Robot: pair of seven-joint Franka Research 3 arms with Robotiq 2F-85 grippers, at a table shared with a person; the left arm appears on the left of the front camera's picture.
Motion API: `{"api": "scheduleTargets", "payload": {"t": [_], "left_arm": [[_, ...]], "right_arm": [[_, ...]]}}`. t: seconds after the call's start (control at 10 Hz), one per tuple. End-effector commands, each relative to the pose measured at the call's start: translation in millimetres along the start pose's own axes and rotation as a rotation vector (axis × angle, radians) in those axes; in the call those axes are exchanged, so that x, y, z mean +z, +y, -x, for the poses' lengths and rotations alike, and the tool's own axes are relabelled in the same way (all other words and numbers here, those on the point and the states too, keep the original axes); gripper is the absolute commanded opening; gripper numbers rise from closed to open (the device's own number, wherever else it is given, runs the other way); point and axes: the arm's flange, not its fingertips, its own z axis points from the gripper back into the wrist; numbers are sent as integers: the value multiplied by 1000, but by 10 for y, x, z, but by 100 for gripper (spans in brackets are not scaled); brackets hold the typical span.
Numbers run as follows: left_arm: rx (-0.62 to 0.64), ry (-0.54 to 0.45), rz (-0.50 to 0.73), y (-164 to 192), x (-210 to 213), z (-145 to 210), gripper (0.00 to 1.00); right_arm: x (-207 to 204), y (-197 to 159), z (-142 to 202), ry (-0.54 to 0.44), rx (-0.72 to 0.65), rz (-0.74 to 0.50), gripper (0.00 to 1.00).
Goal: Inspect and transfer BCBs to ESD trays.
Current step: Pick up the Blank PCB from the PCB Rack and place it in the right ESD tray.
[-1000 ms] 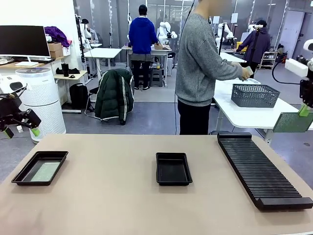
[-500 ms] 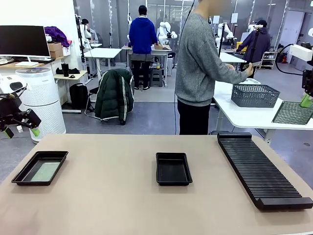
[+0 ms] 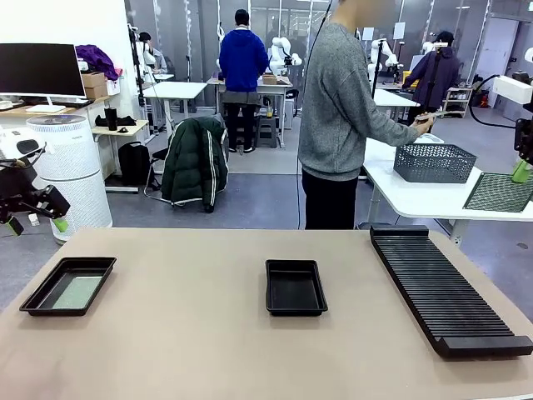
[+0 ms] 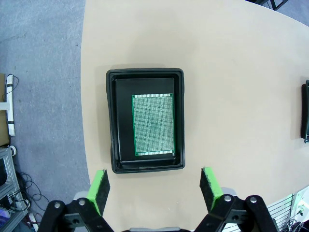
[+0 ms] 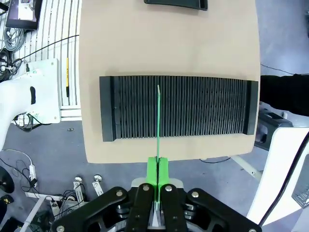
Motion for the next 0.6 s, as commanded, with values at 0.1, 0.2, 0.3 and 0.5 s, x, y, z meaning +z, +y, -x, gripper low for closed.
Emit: {"api": "scheduleTargets", "payload": {"t": [0.1, 0.2, 0.3, 0.5], "left_arm": [[-1, -5, -8, 16, -17, 3, 100], [-1, -5, -8, 16, -17, 3, 100], [-1, -5, -8, 16, -17, 3, 100], [-1, -5, -8, 16, -17, 3, 100]], "right_arm": [[-15, 10, -4, 10, 3, -4, 1], [-15, 10, -4, 10, 3, -4, 1], [0, 0, 0, 0, 0, 0, 1], [-165, -88, -160, -149, -180, -16, 1]]}}
